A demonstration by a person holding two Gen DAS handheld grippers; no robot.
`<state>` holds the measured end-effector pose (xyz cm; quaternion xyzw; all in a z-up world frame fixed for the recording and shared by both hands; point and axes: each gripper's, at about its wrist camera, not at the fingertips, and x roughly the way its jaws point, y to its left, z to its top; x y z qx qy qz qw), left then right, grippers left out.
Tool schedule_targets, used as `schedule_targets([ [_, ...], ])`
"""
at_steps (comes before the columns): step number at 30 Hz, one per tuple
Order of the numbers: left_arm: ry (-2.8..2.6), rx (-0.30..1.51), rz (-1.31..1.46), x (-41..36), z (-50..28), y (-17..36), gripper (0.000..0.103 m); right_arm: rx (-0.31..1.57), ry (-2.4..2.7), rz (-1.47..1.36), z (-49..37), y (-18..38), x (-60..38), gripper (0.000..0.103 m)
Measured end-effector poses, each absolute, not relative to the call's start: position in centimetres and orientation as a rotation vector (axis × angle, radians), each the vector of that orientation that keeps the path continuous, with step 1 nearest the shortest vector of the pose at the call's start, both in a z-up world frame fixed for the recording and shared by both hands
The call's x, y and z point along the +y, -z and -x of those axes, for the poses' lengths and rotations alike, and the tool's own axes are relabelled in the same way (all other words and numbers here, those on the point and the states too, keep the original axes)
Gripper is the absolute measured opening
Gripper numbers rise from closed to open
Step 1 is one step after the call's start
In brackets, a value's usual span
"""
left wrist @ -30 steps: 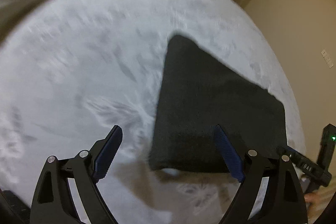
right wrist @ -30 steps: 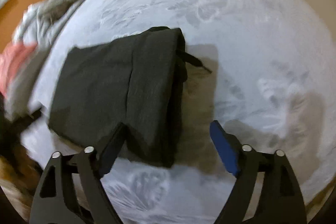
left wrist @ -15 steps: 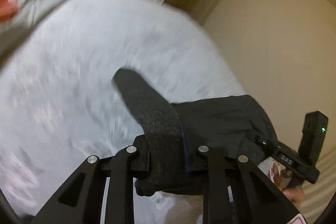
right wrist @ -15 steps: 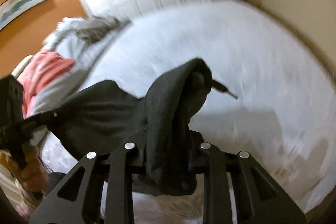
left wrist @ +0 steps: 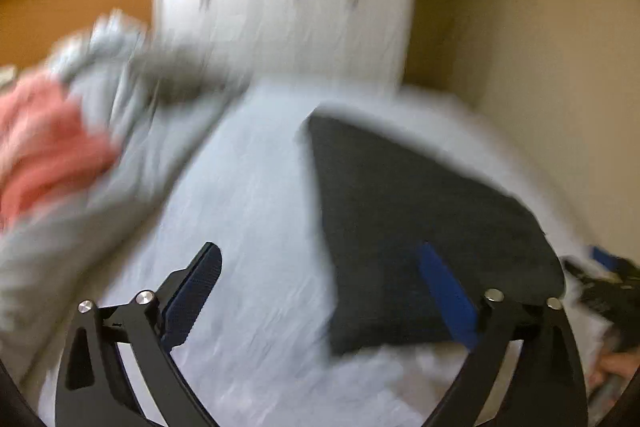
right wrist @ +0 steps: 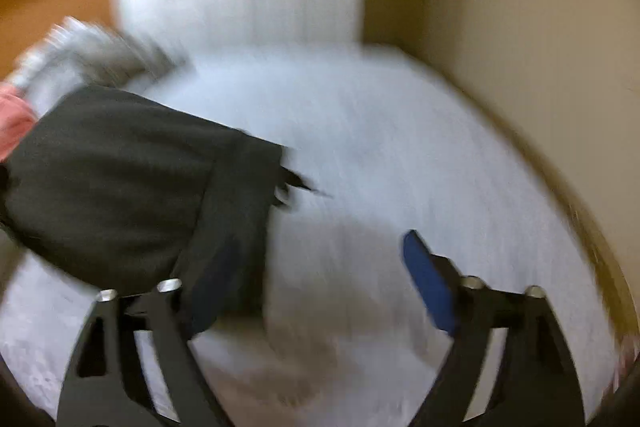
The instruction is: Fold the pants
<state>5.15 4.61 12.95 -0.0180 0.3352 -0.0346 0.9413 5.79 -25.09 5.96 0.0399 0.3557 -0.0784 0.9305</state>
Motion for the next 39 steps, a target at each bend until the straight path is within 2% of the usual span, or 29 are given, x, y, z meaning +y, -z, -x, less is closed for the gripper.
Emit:
schedule_targets([
  [1,0.045,0.779,0.043,5.4,-6.2,-9.2,0.075,0.776,0.145,-0.117,-5.6,-3.4,-25.4,0.069],
  [4,0.013,0.907,0.080,7.0,-5.8,-2.1,0.075,0.871,0.084,-0.192,-3.9,2.8,-25.4,0.069],
  [7,0.031,0.946,0.118,7.3,-4.4,1.2,0.075,0.899,0.080,-0.204,-4.0,4.7,-24.6,0.069],
  [13,0.027,0.951,0.111,6.7,-4.2,2.1,0.076,0.867,0.065,-0.248,-4.1,3.9,-24.1,0.069],
  [16,-0.006,0.924,0.024,5.6,-4.1,2.4,0.077,0.847,0.097,-0.198,-3.3,3.8,-22.4,0.070],
  [19,0.007,0.908,0.001,5.0,-3.5,2.7,0.078,0.806,0.143,-0.106,-2.0,3.5,-20.9,0.078],
  [27,0.050,0.903,-0.022,3.2,-4.0,4.8,0.078,0.775,0.160,-0.084,-1.8,4.7,-19.4,0.088],
  [39,0.035,0.833,-0.073,2.1,-3.6,6.2,0.078,0.769,0.183,0.020,-2.3,7.3,-16.6,0.091],
])
